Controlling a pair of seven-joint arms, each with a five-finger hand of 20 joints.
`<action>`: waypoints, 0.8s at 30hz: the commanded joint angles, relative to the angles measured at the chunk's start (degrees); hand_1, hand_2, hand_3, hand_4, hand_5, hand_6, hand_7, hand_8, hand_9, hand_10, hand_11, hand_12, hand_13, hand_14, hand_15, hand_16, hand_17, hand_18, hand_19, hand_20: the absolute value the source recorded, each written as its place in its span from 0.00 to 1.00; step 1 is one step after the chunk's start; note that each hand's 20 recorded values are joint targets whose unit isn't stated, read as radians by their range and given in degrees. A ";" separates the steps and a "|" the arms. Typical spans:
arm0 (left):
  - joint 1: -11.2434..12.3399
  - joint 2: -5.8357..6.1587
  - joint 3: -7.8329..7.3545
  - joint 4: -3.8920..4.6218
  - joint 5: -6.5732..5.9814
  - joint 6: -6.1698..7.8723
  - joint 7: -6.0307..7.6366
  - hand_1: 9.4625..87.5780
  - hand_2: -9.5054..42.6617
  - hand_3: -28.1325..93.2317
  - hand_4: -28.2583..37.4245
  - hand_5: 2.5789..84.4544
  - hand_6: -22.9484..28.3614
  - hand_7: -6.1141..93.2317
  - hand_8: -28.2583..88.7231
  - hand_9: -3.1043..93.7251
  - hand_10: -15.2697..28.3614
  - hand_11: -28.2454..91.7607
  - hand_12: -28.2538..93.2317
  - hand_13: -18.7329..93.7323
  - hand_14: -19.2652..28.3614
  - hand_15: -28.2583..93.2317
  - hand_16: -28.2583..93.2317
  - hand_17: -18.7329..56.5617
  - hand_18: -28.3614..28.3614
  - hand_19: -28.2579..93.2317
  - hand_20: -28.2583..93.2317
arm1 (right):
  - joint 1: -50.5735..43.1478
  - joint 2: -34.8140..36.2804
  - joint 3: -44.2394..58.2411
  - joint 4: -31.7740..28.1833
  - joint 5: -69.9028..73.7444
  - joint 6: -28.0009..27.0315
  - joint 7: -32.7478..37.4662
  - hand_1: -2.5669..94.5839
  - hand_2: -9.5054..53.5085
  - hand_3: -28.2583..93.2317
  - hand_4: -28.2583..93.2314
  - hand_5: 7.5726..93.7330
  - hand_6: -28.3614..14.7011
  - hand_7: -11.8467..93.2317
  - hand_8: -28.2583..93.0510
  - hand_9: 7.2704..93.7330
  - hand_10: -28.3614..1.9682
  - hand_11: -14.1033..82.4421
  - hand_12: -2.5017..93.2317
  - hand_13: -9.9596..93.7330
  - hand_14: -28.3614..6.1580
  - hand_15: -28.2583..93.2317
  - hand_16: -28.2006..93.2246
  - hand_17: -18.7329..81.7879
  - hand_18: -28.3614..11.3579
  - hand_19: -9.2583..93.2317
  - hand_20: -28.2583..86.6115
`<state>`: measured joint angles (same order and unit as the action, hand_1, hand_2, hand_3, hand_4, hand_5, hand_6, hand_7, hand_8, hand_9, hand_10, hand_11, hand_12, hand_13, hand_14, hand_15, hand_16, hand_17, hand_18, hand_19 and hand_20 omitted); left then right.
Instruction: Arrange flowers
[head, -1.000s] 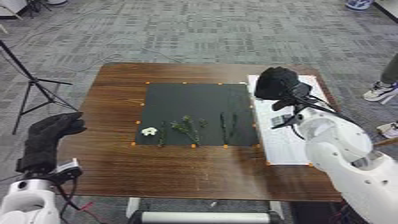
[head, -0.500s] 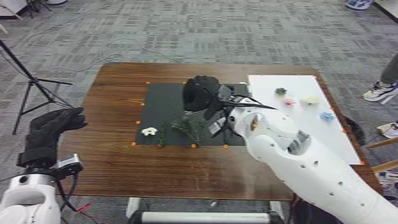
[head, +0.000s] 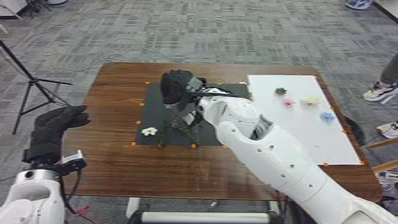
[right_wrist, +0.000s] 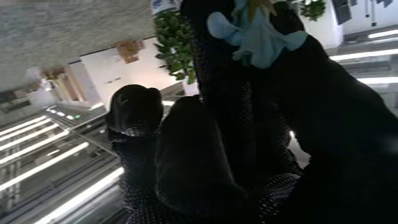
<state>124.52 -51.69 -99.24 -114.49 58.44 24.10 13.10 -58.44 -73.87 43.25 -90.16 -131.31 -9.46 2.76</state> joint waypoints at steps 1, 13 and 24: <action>-0.91 0.00 1.03 0.16 -0.09 -0.58 0.07 0.32 0.37 0.79 0.07 0.65 0.49 0.31 0.17 0.63 0.66 0.48 0.35 0.58 0.78 0.61 0.22 0.34 0.75 0.46 0.45 | -2.74 -6.64 0.83 5.09 -4.03 -0.66 -0.92 0.63 0.00 0.75 0.04 0.82 0.73 0.37 0.23 0.98 0.67 0.23 0.31 0.94 0.72 0.92 0.48 0.66 0.16 0.95 0.64; -1.62 -0.67 2.49 0.48 -0.28 -0.20 0.14 0.32 0.37 0.79 0.07 0.65 0.49 0.31 0.17 0.63 0.66 0.48 0.35 0.58 0.78 0.61 0.22 0.34 0.75 0.46 0.44 | -5.22 -10.67 1.47 11.85 -10.38 9.43 -1.56 0.62 0.00 0.75 0.04 0.82 0.75 0.38 0.21 0.96 0.68 0.20 0.25 0.96 0.73 0.92 0.47 0.68 0.16 0.97 0.63; -2.55 -0.71 3.39 0.64 -0.48 -0.71 0.53 0.31 0.37 0.79 0.07 0.65 0.49 0.31 0.17 0.63 0.66 0.48 0.35 0.58 0.78 0.61 0.22 0.34 0.75 0.46 0.44 | -4.77 -12.50 2.16 15.59 -18.30 12.98 -0.07 0.62 0.00 0.75 0.04 0.81 0.75 0.38 0.20 0.94 0.68 0.19 0.23 0.97 0.73 0.92 0.47 0.68 0.16 0.97 0.62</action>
<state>122.27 -51.75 -96.19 -113.85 58.34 23.99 13.25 -63.64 -84.67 44.80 -76.94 -146.17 0.61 1.46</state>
